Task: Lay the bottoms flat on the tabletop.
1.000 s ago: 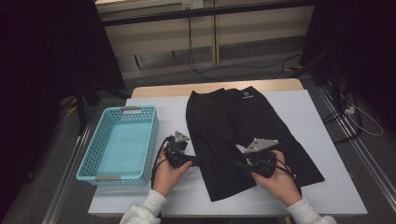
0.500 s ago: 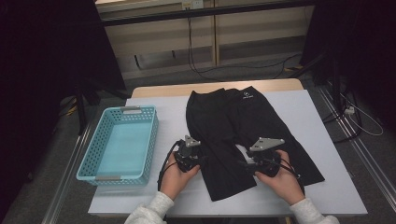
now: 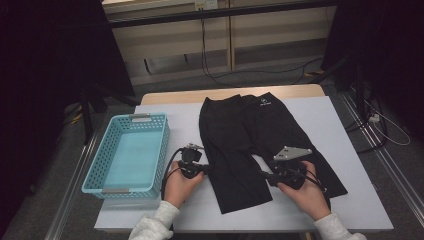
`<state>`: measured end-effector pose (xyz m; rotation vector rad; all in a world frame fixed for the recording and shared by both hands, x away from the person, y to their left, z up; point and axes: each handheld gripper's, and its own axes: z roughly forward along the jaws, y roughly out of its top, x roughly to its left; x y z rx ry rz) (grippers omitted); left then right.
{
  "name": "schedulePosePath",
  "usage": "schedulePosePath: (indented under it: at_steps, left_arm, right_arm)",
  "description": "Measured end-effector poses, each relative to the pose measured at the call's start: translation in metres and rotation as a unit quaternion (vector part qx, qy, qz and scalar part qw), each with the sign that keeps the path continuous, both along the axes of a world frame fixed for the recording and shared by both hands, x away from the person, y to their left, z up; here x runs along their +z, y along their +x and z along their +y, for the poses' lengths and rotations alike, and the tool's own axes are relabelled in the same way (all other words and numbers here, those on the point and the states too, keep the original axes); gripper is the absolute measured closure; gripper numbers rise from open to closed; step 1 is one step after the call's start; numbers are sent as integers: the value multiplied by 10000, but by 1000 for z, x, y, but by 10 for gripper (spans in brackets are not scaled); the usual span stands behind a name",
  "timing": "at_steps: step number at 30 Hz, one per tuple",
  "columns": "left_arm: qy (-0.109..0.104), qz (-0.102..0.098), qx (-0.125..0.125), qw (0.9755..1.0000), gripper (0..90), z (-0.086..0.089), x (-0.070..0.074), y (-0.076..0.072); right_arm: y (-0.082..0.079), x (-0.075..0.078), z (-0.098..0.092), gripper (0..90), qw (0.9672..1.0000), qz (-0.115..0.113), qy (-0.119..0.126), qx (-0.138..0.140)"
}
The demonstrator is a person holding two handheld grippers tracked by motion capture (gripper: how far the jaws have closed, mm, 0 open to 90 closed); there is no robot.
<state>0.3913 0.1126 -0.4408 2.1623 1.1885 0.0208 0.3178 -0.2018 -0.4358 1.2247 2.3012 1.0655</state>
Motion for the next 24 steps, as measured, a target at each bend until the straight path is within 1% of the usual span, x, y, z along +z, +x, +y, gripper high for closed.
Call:
schedulePosePath:
  at_steps: [2,3,5,7,9,11,13,15,18,20,21,22,23,24]
  left_arm:
    - [-1,70,70,10000,898,6,1,1]
    - [17,92,37,9999,898,8,1,2]
    - [-11,110,36,9999,898,10,0,1]
    - [-24,124,28,9999,897,10,0,0]
    - [-46,130,11,9999,897,10,0,0]
    - [-56,111,9,9999,896,10,0,0]
    - [-58,94,-24,9999,895,9,0,0]
    - [-87,94,-16,9999,894,9,0,0]
    - [-83,91,-52,9999,894,9,0,0]
    - [-104,62,-22,9999,894,7,0,-1]
    - [-46,54,-115,9999,893,7,1,0]
    - [-85,42,-55,9999,893,6,0,-1]
    - [-84,29,-54,9999,893,5,0,-1]
    - [-61,24,-92,9999,893,6,0,-1]
  right_arm:
    - [1,-1,0,479,10000,25,9,-7]
    - [1,-2,0,479,10000,47,-1,-4]
    - [2,-3,3,484,10000,62,10,11]
    - [2,-4,6,505,10000,87,14,39]
    - [4,-7,12,540,9998,202,17,91]
    - [6,-12,18,562,9991,416,68,93]
    - [7,-13,23,599,9989,431,59,193]
    - [6,-12,27,594,9988,430,-30,227]
    - [3,-10,30,589,9990,362,-1,247]
    - [1,-8,33,596,9990,294,32,322]
    - [0,-9,35,612,9988,333,-16,353]
    - [0,-10,36,612,9986,396,-112,342]
    - [0,-13,37,624,9984,422,-174,322]
    - [0,-14,36,684,9988,353,-135,313]
